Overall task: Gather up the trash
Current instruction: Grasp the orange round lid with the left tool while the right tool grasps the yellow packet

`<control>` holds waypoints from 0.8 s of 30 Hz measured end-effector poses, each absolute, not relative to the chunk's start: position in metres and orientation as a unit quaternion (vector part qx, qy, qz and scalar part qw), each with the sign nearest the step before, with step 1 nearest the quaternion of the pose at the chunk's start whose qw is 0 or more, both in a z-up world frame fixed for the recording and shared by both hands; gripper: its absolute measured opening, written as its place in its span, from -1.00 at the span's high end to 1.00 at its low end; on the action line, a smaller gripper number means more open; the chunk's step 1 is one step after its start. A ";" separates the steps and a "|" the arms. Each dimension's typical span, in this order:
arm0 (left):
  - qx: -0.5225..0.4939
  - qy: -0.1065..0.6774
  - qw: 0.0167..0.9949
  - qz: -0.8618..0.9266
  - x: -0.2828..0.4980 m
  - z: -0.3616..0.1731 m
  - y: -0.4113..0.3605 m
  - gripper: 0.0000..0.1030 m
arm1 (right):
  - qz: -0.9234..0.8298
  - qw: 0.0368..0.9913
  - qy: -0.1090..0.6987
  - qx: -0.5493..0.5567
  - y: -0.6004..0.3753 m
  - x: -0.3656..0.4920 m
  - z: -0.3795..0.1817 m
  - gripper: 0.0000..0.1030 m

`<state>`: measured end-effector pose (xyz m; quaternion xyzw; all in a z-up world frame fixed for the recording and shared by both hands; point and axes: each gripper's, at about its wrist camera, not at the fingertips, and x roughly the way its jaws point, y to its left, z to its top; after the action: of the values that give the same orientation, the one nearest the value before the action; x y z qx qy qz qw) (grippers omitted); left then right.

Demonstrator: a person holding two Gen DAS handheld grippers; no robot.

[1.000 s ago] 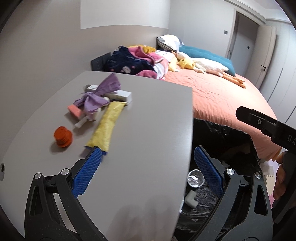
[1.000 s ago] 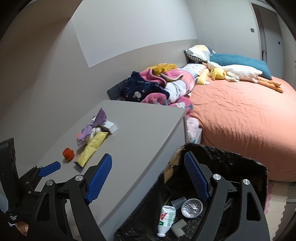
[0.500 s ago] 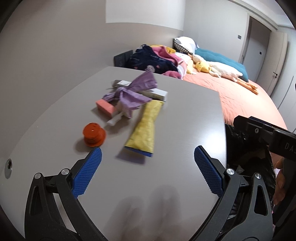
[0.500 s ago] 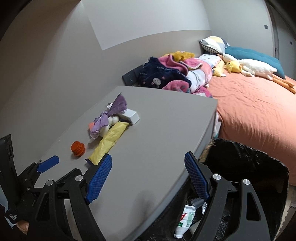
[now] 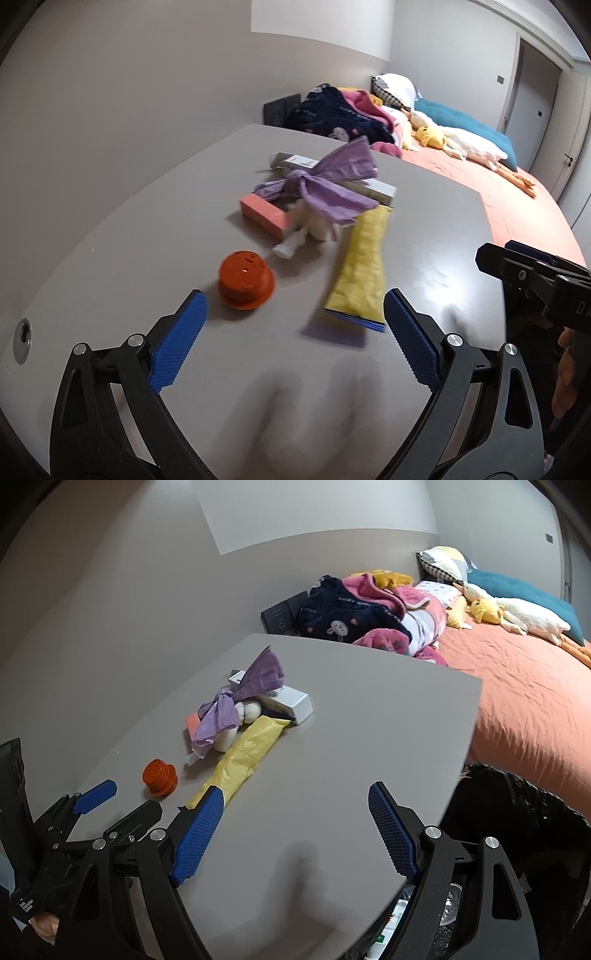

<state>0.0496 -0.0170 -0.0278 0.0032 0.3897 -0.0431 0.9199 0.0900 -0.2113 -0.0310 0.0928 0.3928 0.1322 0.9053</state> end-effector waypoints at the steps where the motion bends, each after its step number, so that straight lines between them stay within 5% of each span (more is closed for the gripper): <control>1: 0.003 0.391 0.920 -0.040 0.052 -0.029 -0.014 -0.75 | 0.133 0.905 0.395 0.091 -0.208 0.093 -0.032 -0.58; 9: -0.003 0.406 0.914 -0.023 0.075 -0.044 0.005 -0.52 | 0.139 0.896 0.411 0.092 -0.188 0.114 -0.043 -0.58; 13: 0.005 0.418 0.908 -0.022 0.084 -0.052 0.007 -0.24 | 0.140 0.893 0.419 0.086 -0.179 0.124 -0.049 -0.58; 24: -0.012 0.442 0.897 -0.001 0.096 -0.068 0.024 -0.21 | 0.157 0.880 0.442 0.075 -0.146 0.146 -0.067 -0.57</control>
<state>0.0962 0.0242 -0.0679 -0.0123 0.4415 -0.0007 0.8972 0.1462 -0.1461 -0.0665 0.0750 0.4424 0.1569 0.8798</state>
